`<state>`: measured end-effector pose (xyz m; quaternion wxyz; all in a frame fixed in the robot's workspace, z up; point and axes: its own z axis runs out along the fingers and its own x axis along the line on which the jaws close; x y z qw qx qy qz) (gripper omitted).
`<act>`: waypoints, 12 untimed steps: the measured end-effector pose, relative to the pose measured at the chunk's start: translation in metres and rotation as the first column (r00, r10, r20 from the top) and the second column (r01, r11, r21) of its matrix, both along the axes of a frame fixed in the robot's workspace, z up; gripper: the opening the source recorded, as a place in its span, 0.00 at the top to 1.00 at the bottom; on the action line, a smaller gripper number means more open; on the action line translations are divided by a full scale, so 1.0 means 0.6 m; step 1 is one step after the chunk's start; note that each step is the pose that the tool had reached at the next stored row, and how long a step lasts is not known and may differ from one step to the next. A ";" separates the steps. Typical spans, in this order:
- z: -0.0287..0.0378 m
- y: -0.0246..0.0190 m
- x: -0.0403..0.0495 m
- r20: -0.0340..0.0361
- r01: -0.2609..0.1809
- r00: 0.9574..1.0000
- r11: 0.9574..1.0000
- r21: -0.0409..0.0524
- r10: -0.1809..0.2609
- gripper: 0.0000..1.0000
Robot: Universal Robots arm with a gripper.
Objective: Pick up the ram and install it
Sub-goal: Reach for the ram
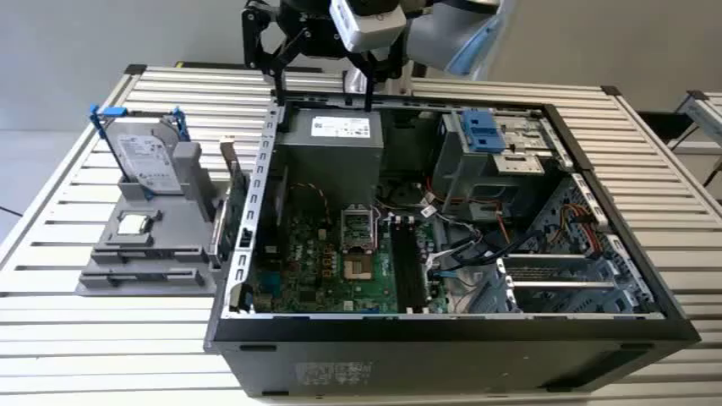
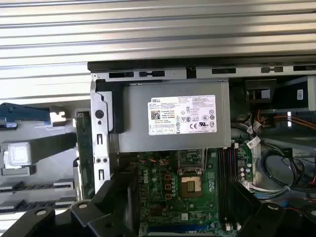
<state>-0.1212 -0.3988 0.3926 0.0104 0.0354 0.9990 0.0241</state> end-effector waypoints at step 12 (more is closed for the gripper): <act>0.000 0.0000 -0.005 0.000 0.000 1.000 1.000 0.000 0.000 0.00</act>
